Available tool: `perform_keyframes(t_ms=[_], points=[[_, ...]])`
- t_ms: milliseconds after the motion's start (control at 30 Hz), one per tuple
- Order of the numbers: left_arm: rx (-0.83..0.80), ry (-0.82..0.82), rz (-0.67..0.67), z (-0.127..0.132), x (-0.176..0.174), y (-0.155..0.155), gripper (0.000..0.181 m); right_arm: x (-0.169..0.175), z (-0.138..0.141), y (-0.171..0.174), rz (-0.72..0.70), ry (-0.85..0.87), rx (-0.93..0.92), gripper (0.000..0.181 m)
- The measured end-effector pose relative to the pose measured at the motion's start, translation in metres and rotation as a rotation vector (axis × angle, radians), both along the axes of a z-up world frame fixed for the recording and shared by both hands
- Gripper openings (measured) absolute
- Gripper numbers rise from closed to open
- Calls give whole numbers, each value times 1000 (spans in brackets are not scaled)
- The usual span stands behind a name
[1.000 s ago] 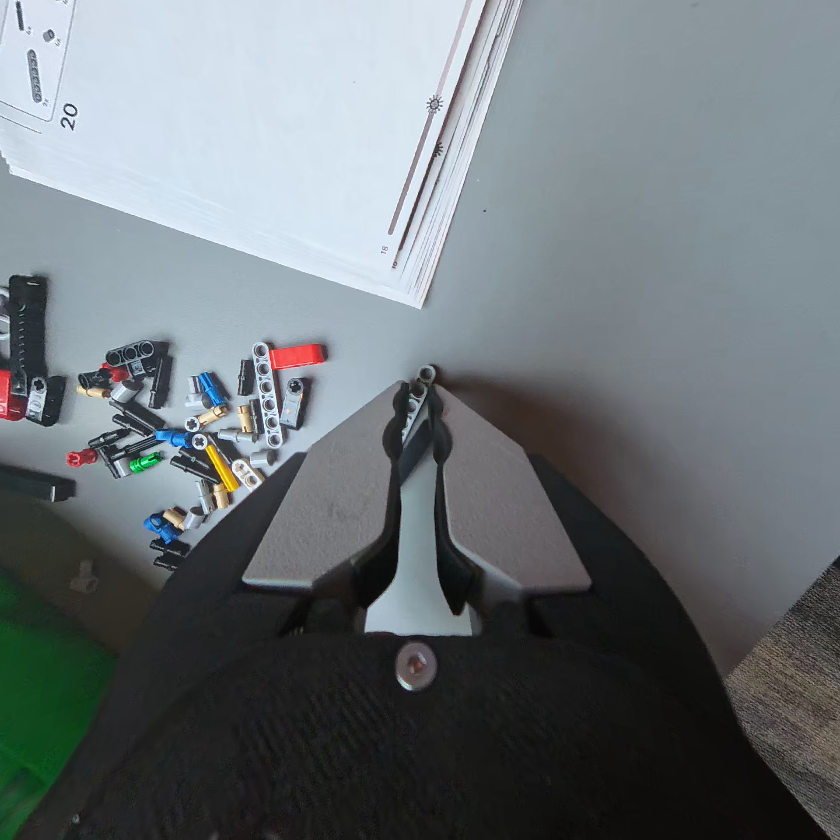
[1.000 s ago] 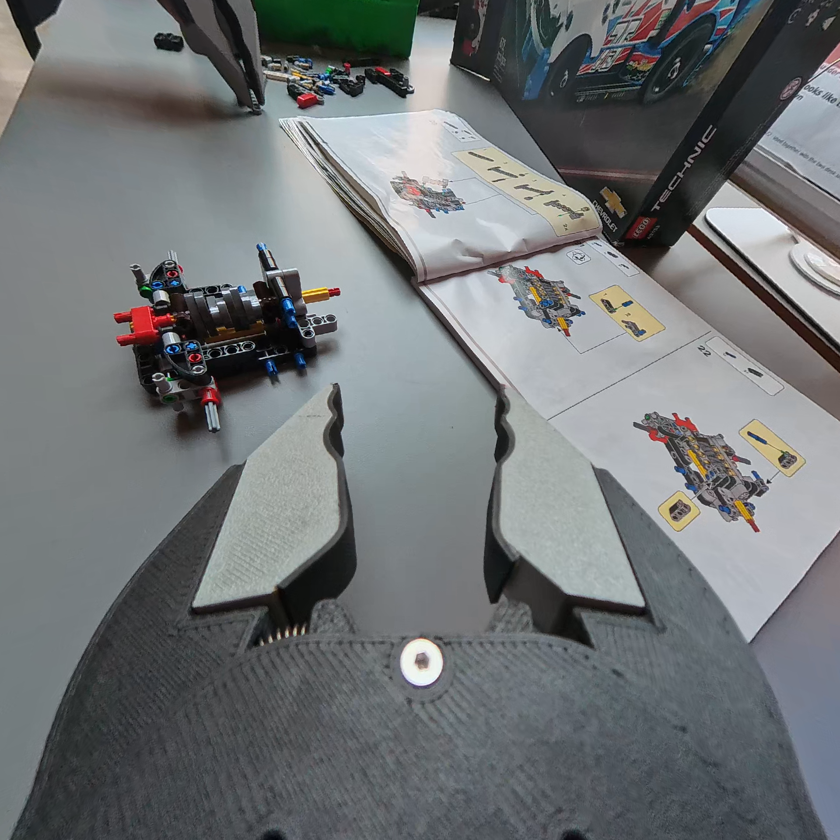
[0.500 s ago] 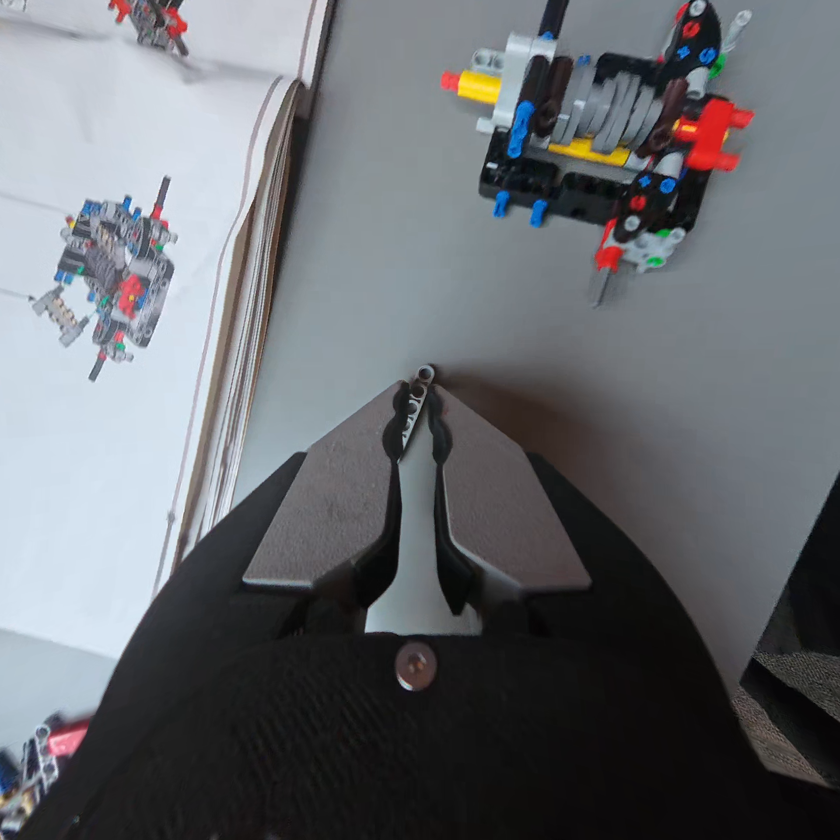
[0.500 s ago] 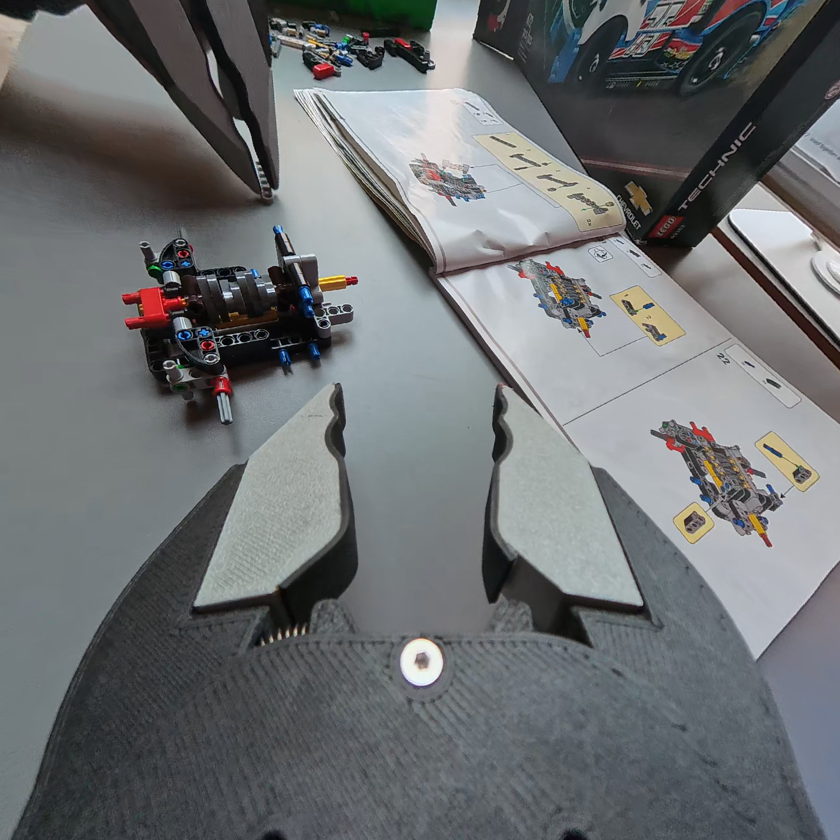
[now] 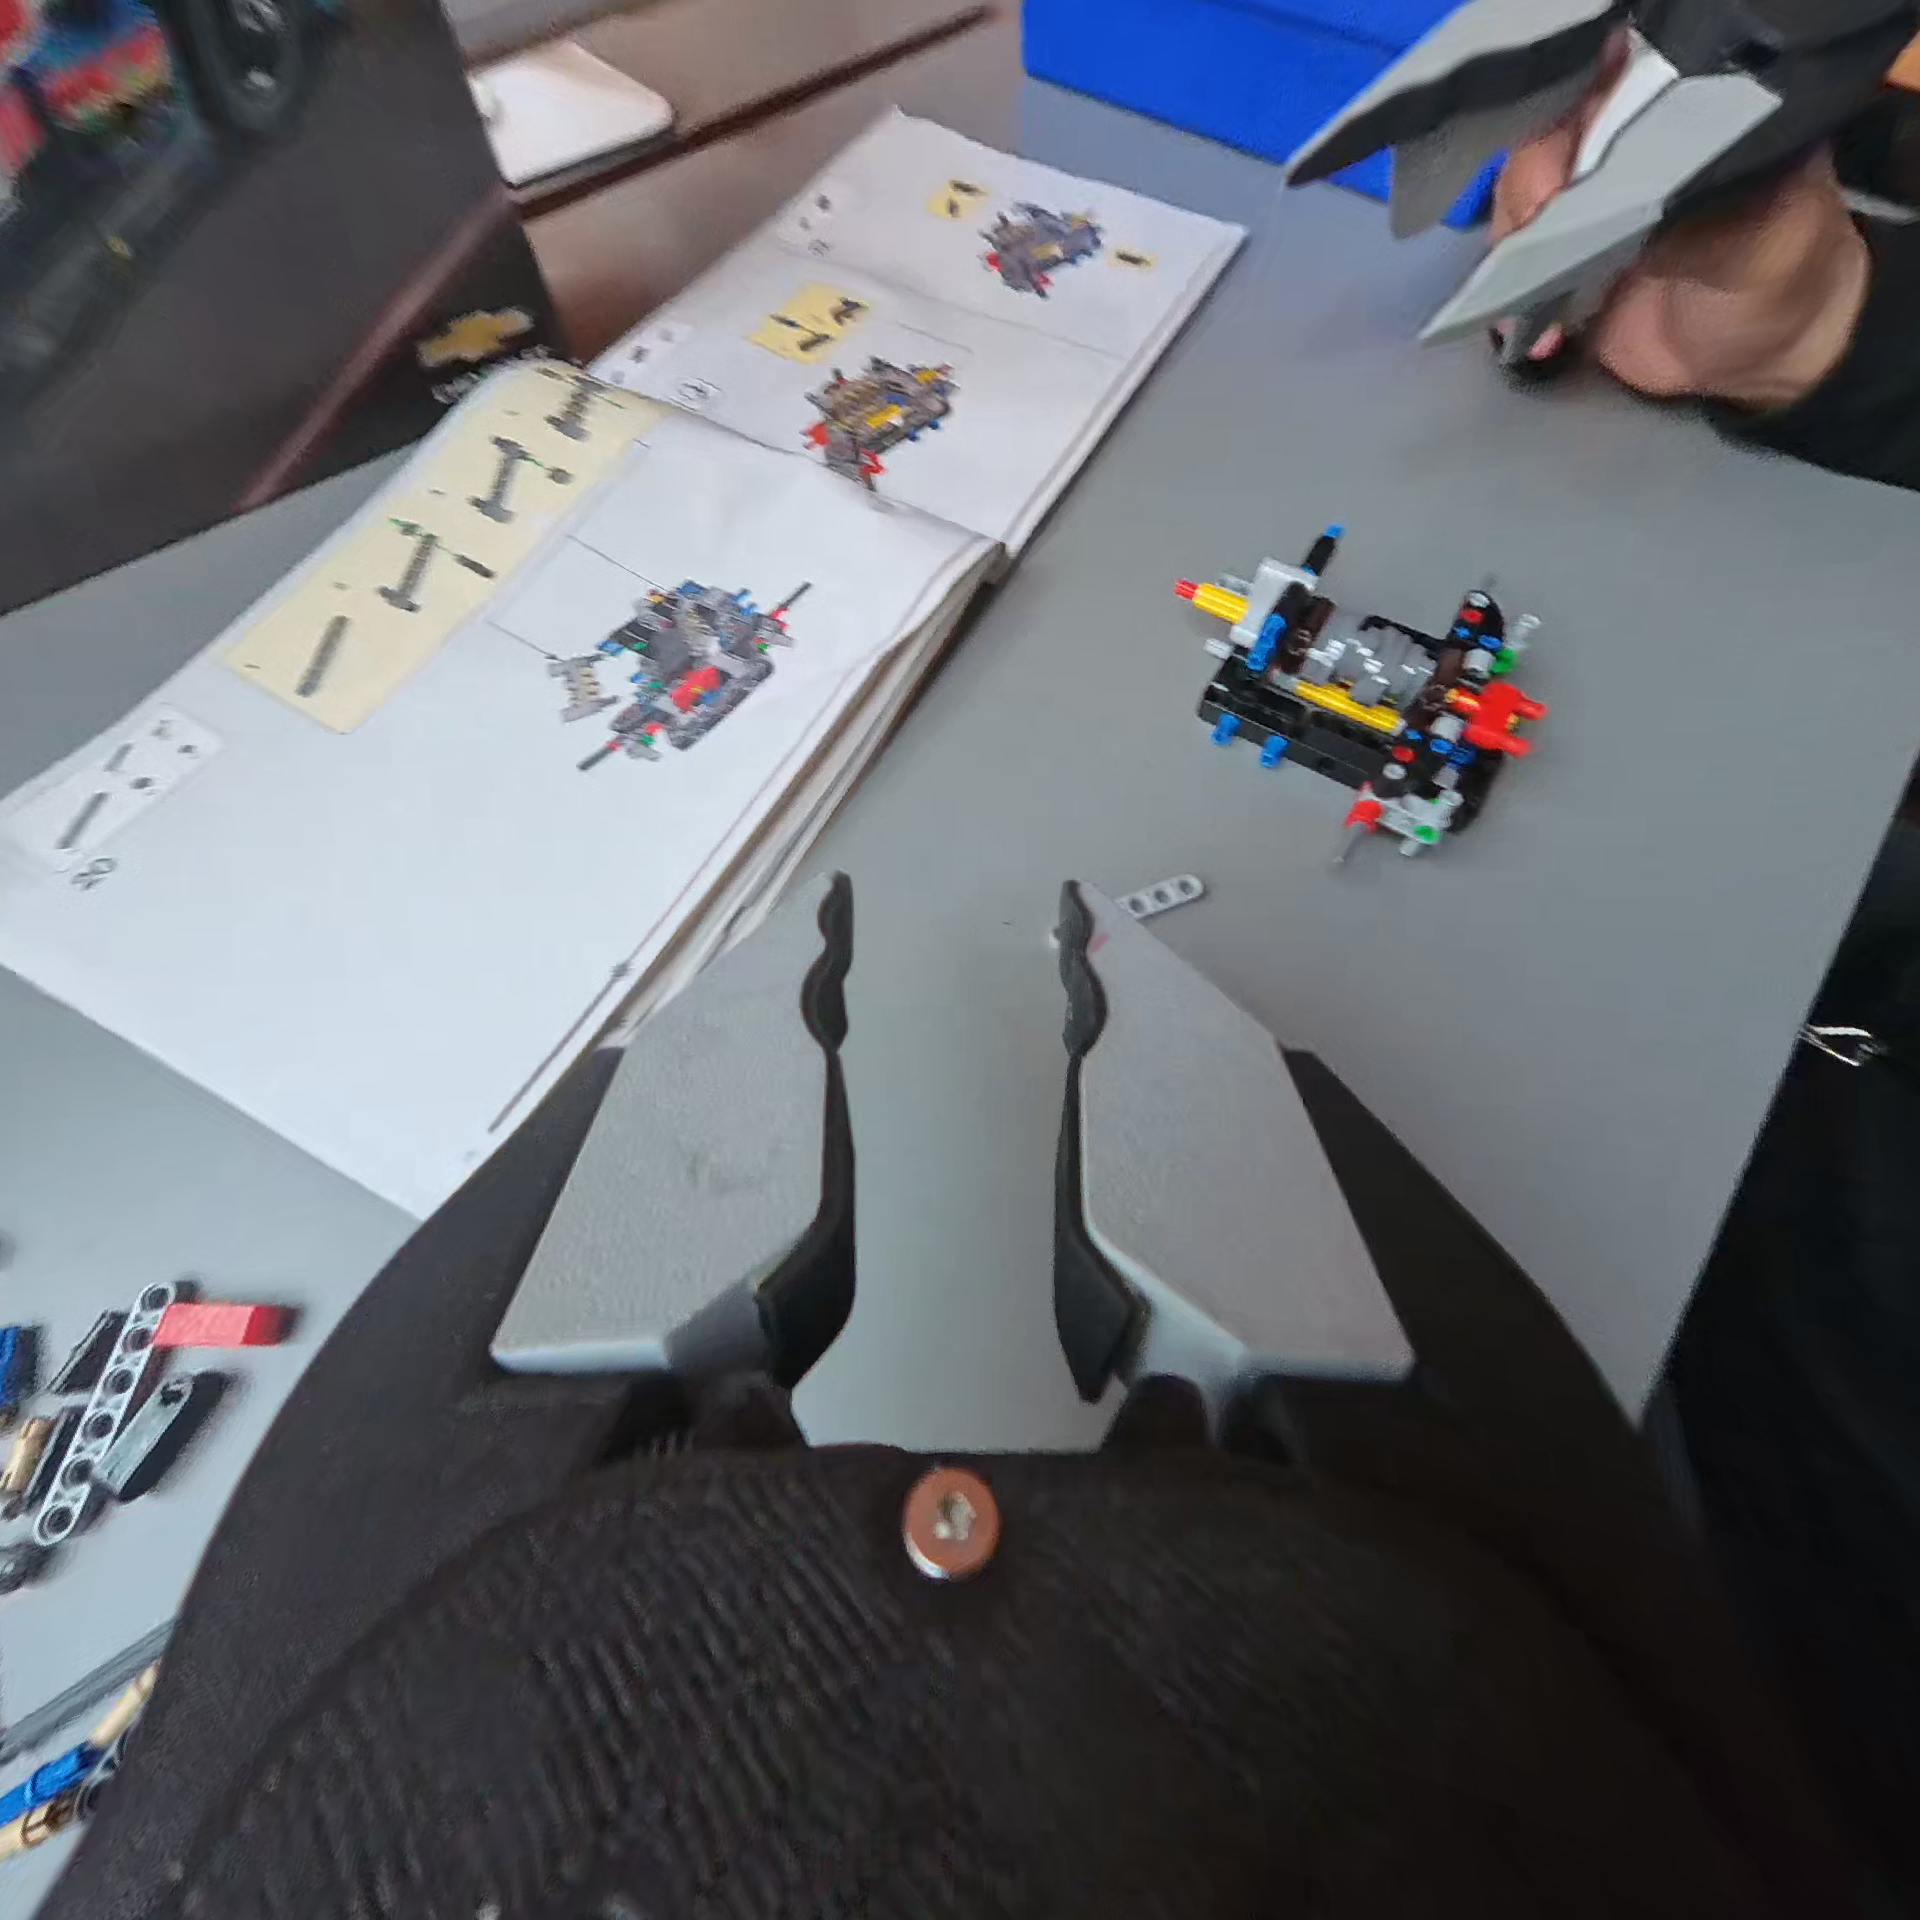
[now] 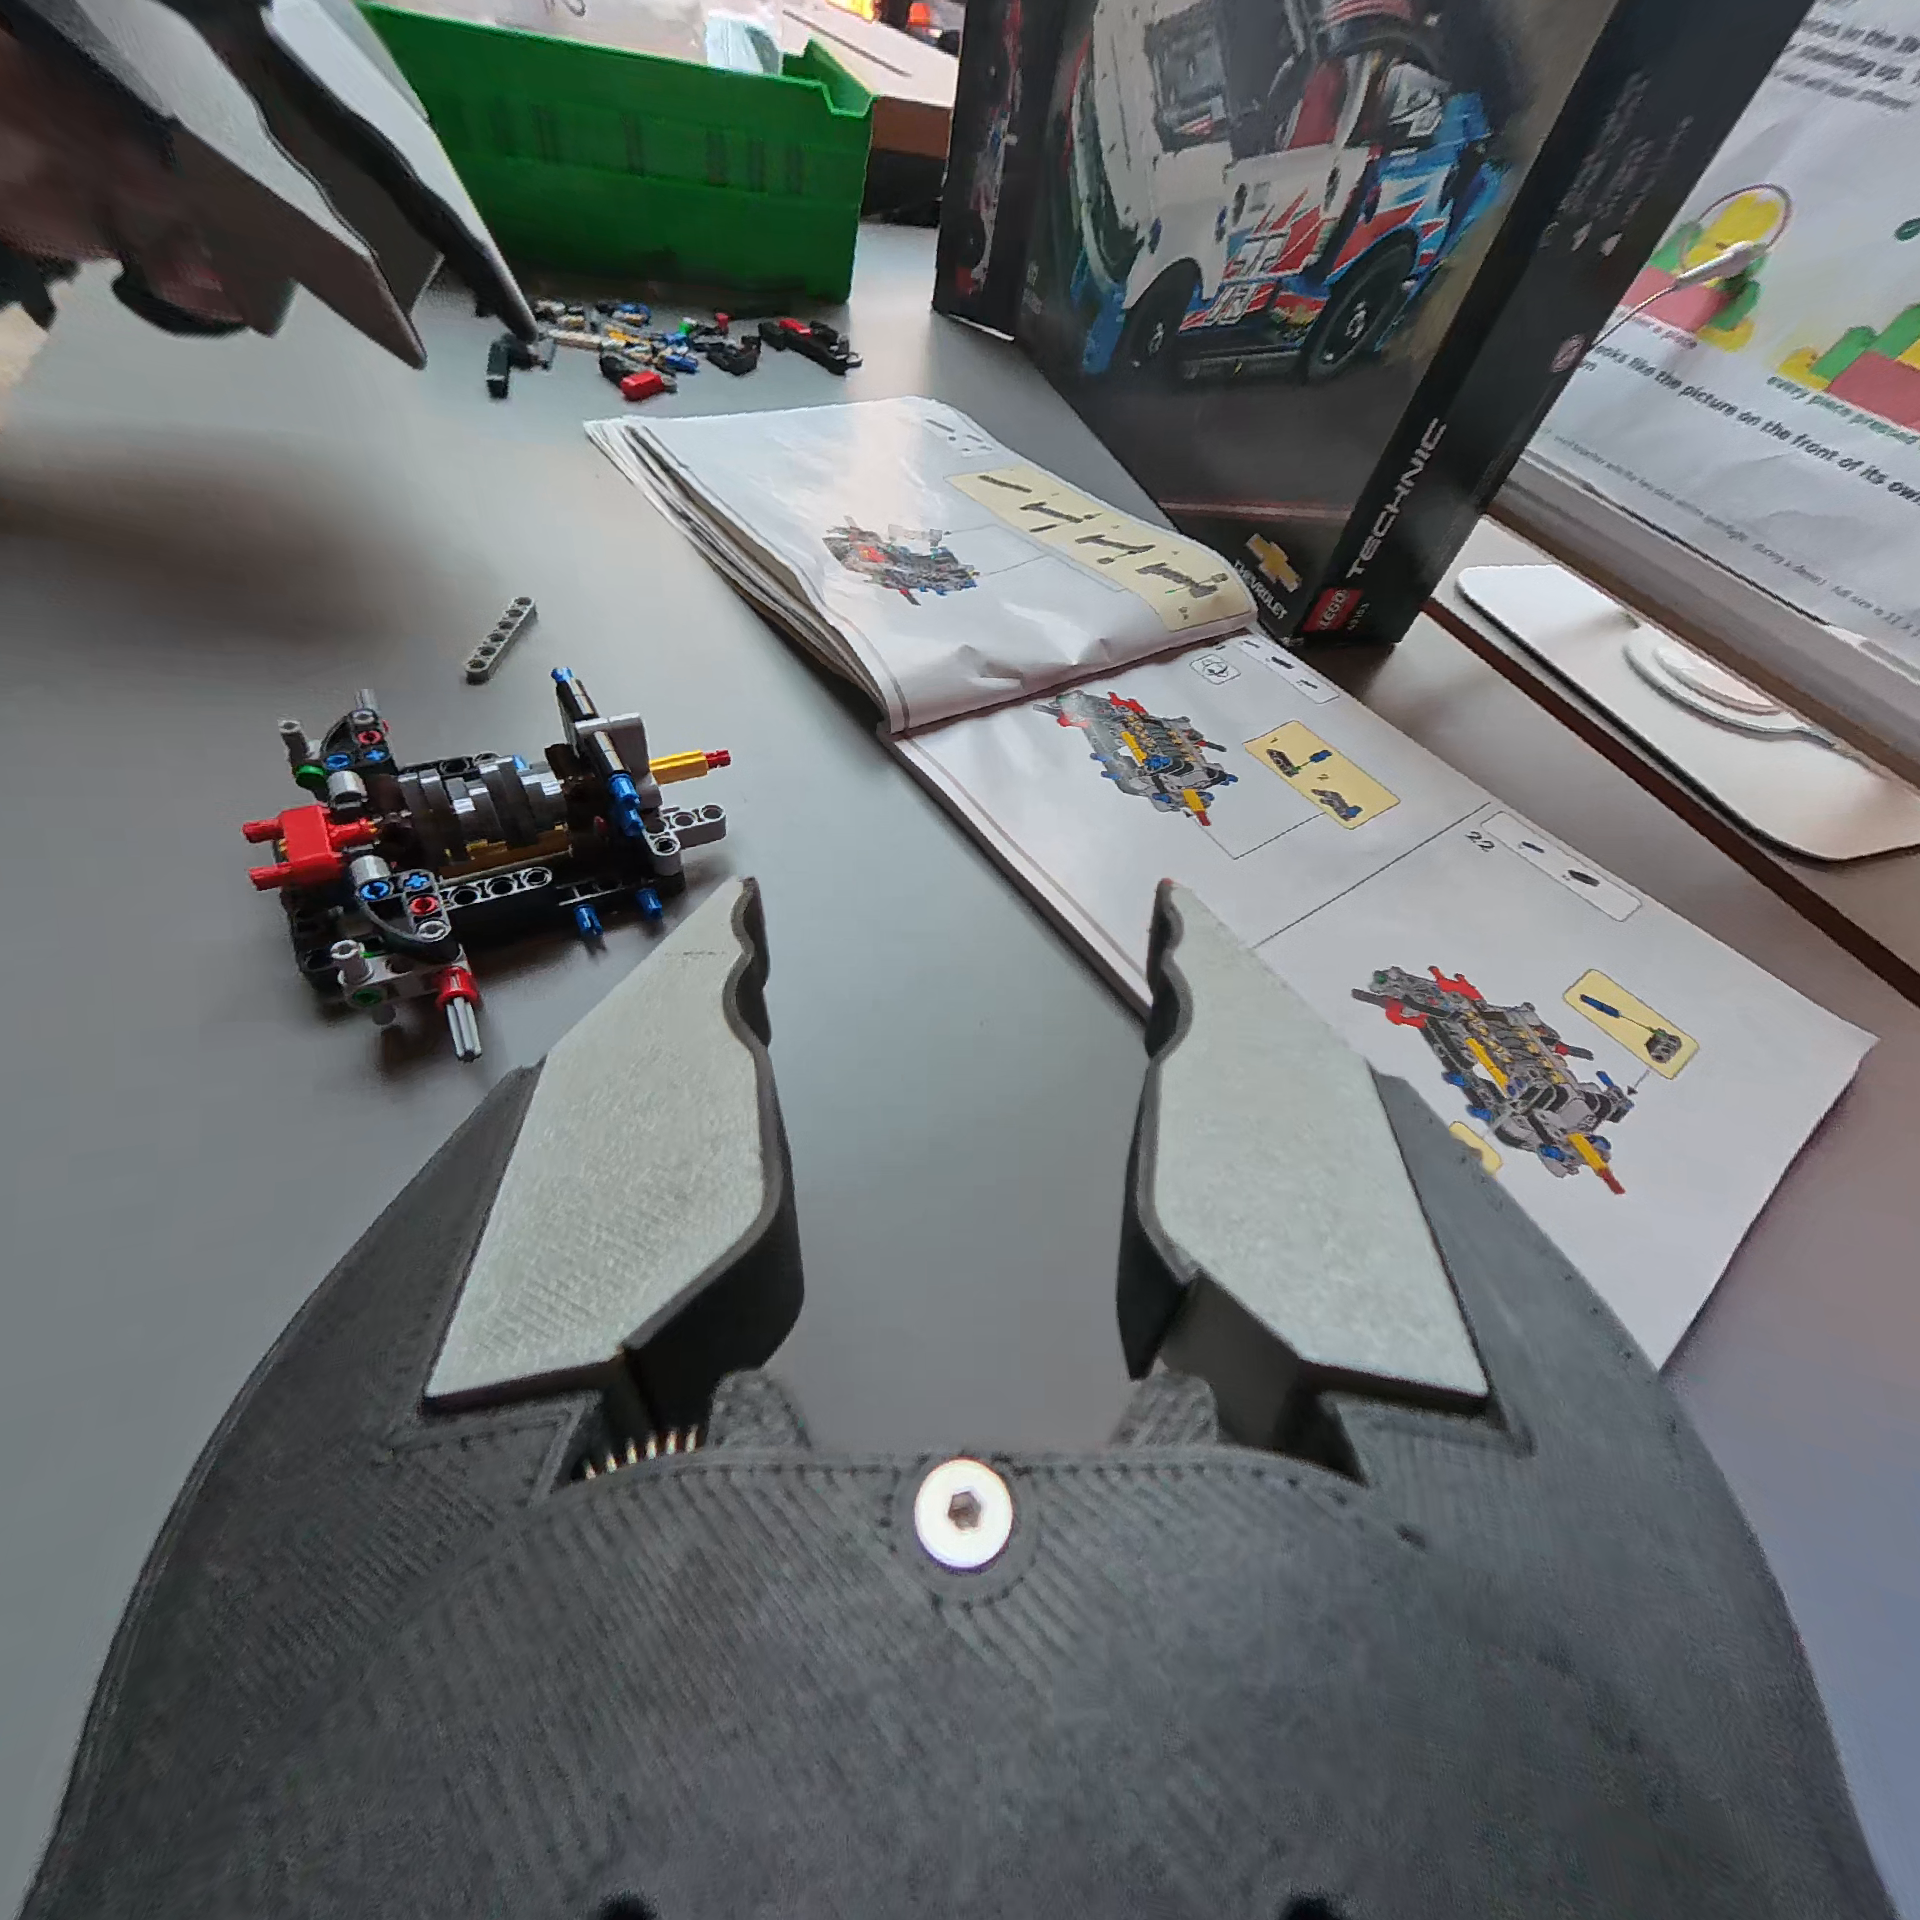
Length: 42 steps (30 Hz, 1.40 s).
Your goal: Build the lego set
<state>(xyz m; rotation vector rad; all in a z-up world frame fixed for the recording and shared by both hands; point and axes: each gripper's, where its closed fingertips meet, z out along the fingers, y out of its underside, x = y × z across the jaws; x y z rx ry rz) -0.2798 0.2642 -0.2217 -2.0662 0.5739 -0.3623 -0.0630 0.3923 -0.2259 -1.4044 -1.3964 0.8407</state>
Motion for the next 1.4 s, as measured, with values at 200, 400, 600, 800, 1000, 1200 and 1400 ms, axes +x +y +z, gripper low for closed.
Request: perform_keyframes(t_ms=[200,400,600,800,1000,1200,1400], points=[[167,-127,15,-1,1,21,35,1,3,21,-57,51,-28,88],[442,-26,-121,29,30,50,0,-20,9,44,-63,90,-12,85],[401,0,-125,16,32,81,5,-46,4,58,-38,51,1,82],[417,42,-235,13,59,72,3,-54,14,55,15,101,11,60],[395,88,-317,3,79,64,4,-61,8,56,41,72,-15,56],[415,48,-346,9,86,57,3,-61,7,52,70,71,-45,53],[405,53,-348,5,87,57,3,-59,8,48,90,80,-51,52]])
